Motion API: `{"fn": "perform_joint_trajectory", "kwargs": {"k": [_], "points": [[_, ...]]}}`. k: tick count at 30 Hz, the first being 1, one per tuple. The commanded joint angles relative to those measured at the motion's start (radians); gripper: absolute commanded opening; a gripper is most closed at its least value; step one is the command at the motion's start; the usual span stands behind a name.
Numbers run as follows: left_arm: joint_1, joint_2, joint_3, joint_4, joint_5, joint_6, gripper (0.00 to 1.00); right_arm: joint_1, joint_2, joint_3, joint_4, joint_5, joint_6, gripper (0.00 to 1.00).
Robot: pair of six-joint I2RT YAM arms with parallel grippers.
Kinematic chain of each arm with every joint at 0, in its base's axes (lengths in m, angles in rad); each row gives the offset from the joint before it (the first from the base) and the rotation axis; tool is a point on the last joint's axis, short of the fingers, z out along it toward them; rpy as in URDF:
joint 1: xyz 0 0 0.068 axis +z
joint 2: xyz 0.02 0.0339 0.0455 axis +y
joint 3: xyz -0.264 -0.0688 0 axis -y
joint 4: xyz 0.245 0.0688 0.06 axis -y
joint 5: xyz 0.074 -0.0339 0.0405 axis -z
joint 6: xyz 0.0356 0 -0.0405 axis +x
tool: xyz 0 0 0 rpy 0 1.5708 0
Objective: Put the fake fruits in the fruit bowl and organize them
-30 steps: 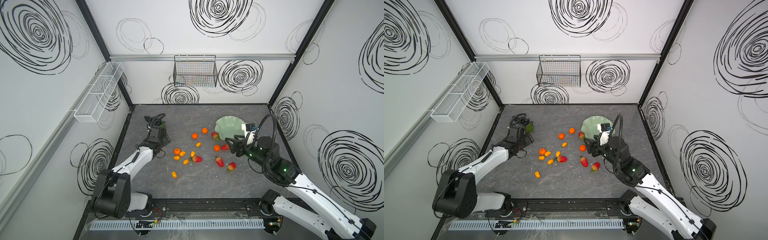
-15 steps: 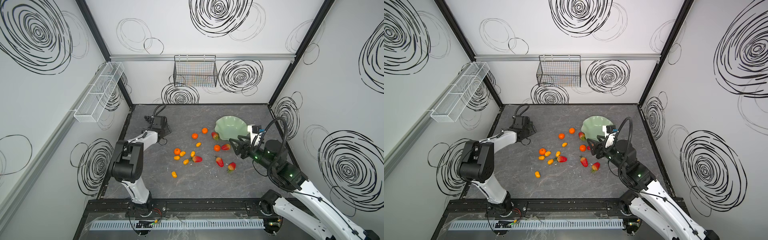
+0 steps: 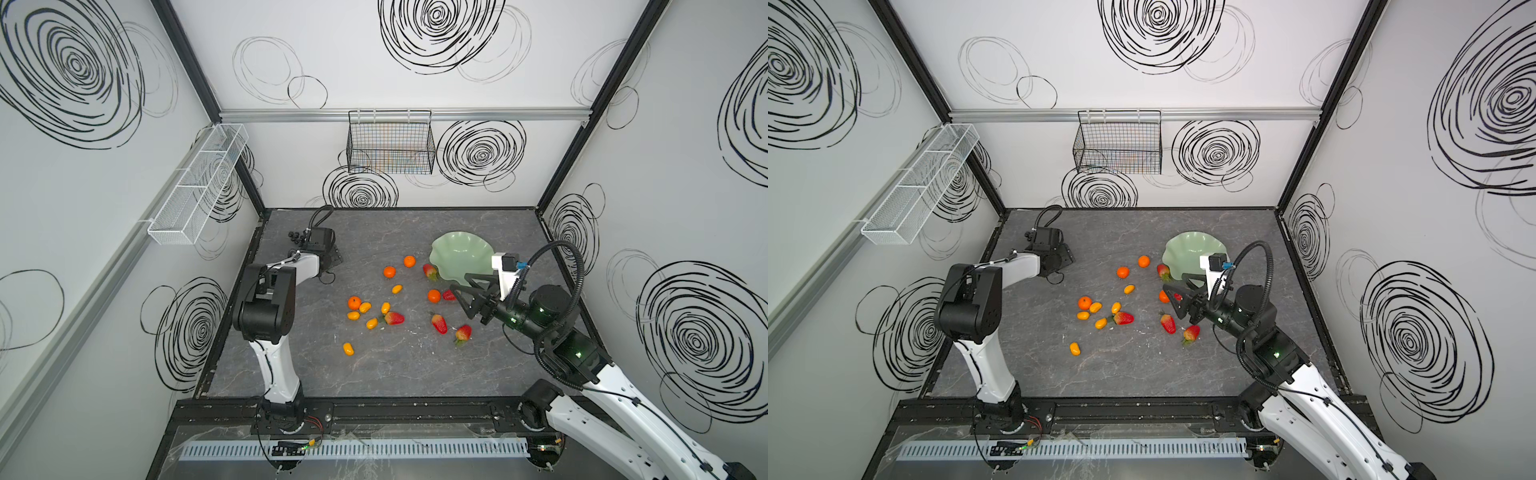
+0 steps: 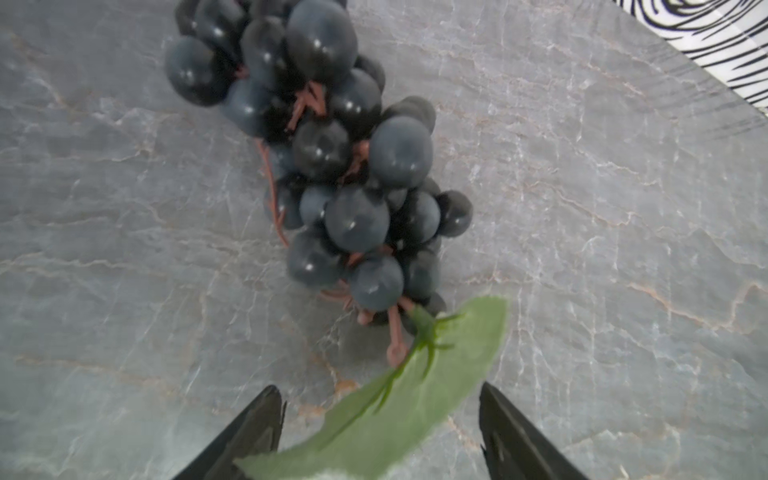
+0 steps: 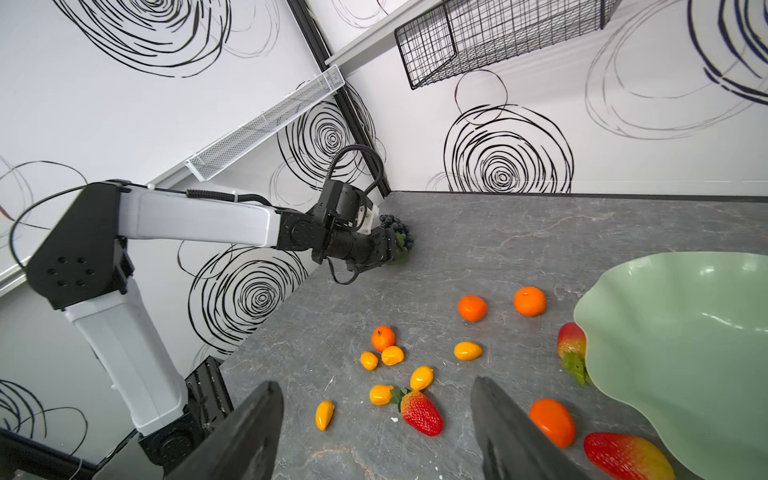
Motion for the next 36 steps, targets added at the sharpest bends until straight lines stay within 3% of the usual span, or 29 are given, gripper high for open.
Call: {"fn": "perform_joint_trajectory", "kwargs": {"k": [1,6,12,17,27,34,36], "points": [[0.018,0.025,0.041,-0.005,-0.002,0.017,0.76,-0.006,0.016,-0.008,0.054,-0.041,0.010,0.82],[0.019,0.065,0.090,-0.035,-0.010,0.037,0.65,-0.006,0.034,-0.002,0.050,-0.062,0.007,0.94],[0.029,0.097,0.108,-0.051,-0.017,0.032,0.56,-0.006,0.032,-0.001,0.038,-0.059,0.005,0.94],[0.032,0.108,0.122,-0.059,-0.017,0.031,0.41,-0.006,0.033,0.009,0.025,-0.053,-0.003,0.94],[0.022,0.070,0.083,-0.055,-0.004,0.035,0.21,-0.006,0.045,0.005,0.030,-0.050,0.002,0.94],[0.010,0.055,0.069,-0.064,0.006,0.038,0.14,-0.006,0.042,-0.001,0.024,-0.040,0.002,0.94],[0.002,0.052,0.063,-0.071,-0.002,0.038,0.07,-0.006,0.041,-0.002,0.018,-0.038,0.006,0.94]]}}
